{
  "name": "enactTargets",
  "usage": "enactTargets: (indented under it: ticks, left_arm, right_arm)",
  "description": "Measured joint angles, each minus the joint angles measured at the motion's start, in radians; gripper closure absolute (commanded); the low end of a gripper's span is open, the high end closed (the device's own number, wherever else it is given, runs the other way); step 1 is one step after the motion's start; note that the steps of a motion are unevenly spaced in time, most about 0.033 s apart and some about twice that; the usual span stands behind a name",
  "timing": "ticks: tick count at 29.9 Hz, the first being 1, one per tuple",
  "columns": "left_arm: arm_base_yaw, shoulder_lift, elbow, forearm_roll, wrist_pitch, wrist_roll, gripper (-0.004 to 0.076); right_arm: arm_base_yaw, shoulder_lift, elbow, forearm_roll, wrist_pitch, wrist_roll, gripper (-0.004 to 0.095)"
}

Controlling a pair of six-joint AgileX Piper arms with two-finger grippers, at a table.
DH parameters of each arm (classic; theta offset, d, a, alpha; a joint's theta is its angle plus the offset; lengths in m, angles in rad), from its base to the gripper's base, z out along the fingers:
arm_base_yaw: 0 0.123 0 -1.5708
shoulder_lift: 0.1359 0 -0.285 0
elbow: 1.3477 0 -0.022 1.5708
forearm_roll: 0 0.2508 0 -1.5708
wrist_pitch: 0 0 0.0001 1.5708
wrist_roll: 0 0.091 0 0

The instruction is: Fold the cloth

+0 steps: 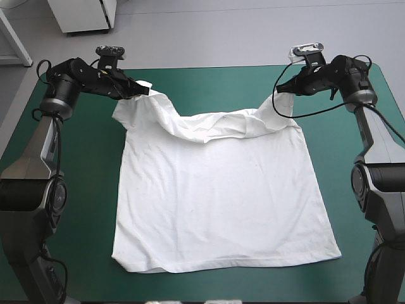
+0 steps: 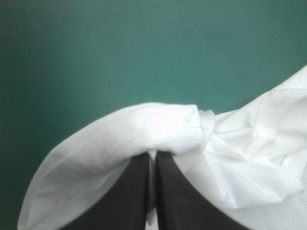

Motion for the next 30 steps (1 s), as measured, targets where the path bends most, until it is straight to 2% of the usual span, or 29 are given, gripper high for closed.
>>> enactTargets:
  ticks: [2, 4, 6, 7, 10, 12, 14, 18, 22, 26, 30]
  left_arm:
    - [0.0, 0.006, 0.002, -0.004, -0.002, 0.005, 0.0725]
    - [0.0, 0.008, 0.002, -0.005, -0.002, 0.009, 0.0686]
    - [0.0, 0.008, 0.002, -0.006, -0.002, 0.025, 0.0607]
    - [0.0, 0.008, 0.002, -0.007, -0.002, 0.032, 0.0556]
    - [0.0, 0.008, 0.002, 0.008, -0.002, 0.041, 0.0412]
    - [0.0, 0.008, 0.002, 0.024, 0.0, 0.039, 0.0347]
    - [0.0, 0.008, 0.002, 0.052, 0.011, 0.021, 0.0311]
    - [0.0, 0.008, 0.002, 0.106, 0.077, -0.011, 0.031]
    - [0.0, -0.012, 0.022, 0.151, 0.121, -0.045, 0.0311]
    - [0.0, -0.083, 0.048, 0.199, 0.211, -0.112, 0.031]
    - [-0.002, -0.18, 0.082, 0.219, 0.275, -0.204, 0.0311]
  right_arm:
    - [0.0, 0.012, -0.003, 0.0, 0.005, -0.001, 0.0869]
    - [0.0, 0.017, -0.004, 0.0, 0.017, -0.006, 0.0768]
    - [0.0, 0.021, -0.004, 0.0, 0.021, -0.014, 0.064]
    - [0.0, 0.021, -0.004, 0.0, 0.021, -0.018, 0.0539]
    - [0.0, 0.022, -0.004, 0.0, 0.018, -0.02, 0.035]
    - [0.0, 0.022, -0.004, 0.0, 0.018, -0.019, 0.028]
    - [0.0, 0.022, -0.004, 0.0, 0.018, -0.019, 0.0275]
    - [-0.002, 0.022, -0.004, 0.0, 0.046, -0.018, 0.0282]
    - [-0.014, 0.0, -0.004, -0.004, 0.129, -0.018, 0.0319]
    - [-0.025, -0.069, -0.004, -0.022, 0.179, -0.016, 0.0337]
    - [-0.026, -0.22, 0.036, -0.027, 0.206, -0.007, 0.0347]
